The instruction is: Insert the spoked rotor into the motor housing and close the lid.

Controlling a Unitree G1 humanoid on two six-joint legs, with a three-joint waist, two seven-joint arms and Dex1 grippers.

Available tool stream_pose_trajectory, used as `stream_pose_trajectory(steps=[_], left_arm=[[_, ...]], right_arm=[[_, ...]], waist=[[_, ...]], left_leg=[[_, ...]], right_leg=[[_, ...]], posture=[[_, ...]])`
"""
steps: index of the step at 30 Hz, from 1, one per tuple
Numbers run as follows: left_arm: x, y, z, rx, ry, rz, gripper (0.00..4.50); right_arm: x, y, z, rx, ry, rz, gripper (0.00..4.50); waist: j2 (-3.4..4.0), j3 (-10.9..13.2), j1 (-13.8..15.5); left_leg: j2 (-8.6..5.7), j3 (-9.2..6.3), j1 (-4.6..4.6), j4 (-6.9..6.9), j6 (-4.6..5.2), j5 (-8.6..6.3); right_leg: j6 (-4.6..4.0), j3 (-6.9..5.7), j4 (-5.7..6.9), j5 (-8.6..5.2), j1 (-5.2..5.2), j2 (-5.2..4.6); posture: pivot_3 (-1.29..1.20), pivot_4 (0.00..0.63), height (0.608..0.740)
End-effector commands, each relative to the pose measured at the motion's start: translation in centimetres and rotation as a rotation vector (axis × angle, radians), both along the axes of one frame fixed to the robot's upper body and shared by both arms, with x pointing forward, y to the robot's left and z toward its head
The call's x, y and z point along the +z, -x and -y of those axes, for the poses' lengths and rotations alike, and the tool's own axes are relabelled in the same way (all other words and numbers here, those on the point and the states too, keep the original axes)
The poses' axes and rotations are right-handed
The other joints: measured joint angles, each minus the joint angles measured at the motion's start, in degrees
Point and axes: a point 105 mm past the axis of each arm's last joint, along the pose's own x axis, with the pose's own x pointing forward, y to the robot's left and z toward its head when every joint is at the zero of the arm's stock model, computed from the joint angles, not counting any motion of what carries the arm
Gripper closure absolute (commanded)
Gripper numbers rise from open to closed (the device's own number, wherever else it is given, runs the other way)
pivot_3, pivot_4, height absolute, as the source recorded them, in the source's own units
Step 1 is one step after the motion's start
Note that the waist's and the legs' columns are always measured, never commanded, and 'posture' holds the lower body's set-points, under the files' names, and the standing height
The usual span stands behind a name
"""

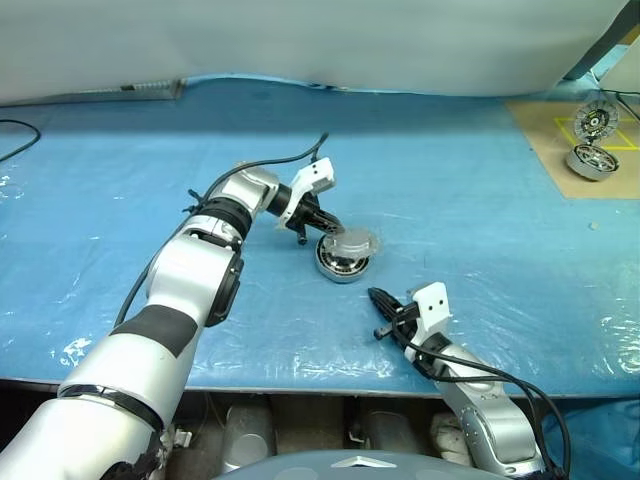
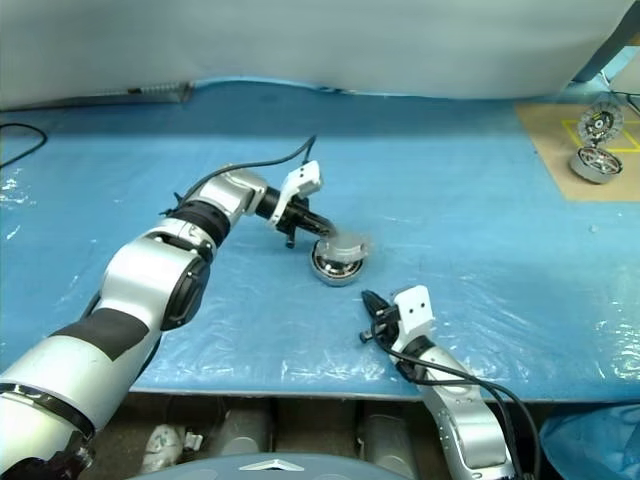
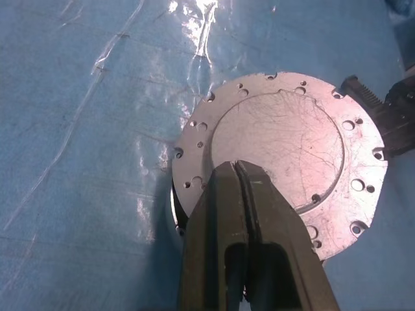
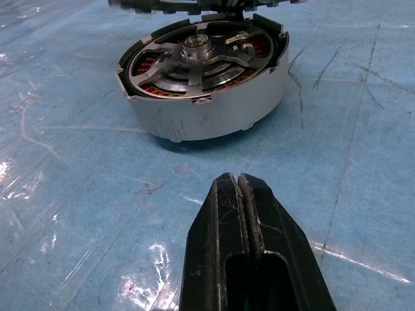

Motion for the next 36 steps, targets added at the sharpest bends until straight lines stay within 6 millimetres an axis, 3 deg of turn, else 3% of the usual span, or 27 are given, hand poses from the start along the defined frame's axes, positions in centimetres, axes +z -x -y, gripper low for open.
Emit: stream_pose_trajectory(steps=[1,8,13,17,24,31,36], left_arm=[[-0.9,-0.1,-0.3,-0.021,-0.063,0.072,4.46],[-1.6,-0.3,-0.6,-0.019,-0.060,0.135,4.46],[1.6,-0.8,-1.1,-0.003,0.104,0.149,4.46],[3.3,-0.9,-3.6,0.010,0.207,0.152,4.46],[-0.5,1.2,-7.4,0.073,0.269,0.118,4.46],[-2.9,5.5,-6.7,0.353,0.446,0.238,4.46],[-3.2,6.9,-6.2,0.483,0.484,0.273,4.46]], right_arm=[[1.0,-0.3,-0.1,0.003,-0.010,0.043,4.50],[0.9,-0.5,-0.1,0.002,-0.015,0.037,4.50],[0.8,-0.5,-0.1,0.001,-0.012,0.034,4.50],[0.7,-0.3,0.1,0.003,-0.007,0.031,4.50],[0.5,-0.1,0.3,0.022,0.011,0.022,4.50],[0.6,-0.6,0.2,0.054,0.023,0.020,4.50],[0.6,-0.9,0.0,0.080,0.028,0.021,4.50]], waist=[[0.00,0.0,0.0],[0.00,0.0,0.0],[-0.01,0.0,-0.1],[0.00,0.0,-0.2],[0.03,0.0,-0.3],[0.02,0.0,-0.4],[0.03,0.0,-0.7]], left_leg=[[0.00,0.00,0.01,0.00,0.00,0.00],[0.00,-0.01,0.06,0.02,0.00,0.00],[0.00,-0.01,0.08,0.03,0.00,0.00],[0.01,-0.01,0.08,-0.03,0.00,0.00],[0.01,0.02,0.11,-0.18,0.00,0.00],[0.13,0.07,0.02,-0.17,0.04,-0.03],[0.22,0.16,0.05,-0.12,0.09,-0.05]], right_leg=[[0.00,0.00,0.00,0.00,0.00,0.00],[-0.01,-0.01,0.00,0.00,0.09,-0.02],[-0.13,-0.01,0.00,-0.07,0.12,-0.02],[-0.08,-0.01,-0.01,-0.04,0.08,0.00],[-0.17,0.01,-0.13,-0.08,0.11,-0.01],[-0.26,-0.07,-0.18,-0.11,0.09,-0.03],[-0.25,-0.09,-0.17,-0.12,0.07,0.02]], posture=[[0.00,0.150,0.740],[0.00,0.150,0.740],[0.00,0.150,0.740],[0.00,0.150,0.740],[0.00,0.150,0.740],[0.00,0.150,0.740],[0.00,0.150,0.740]])
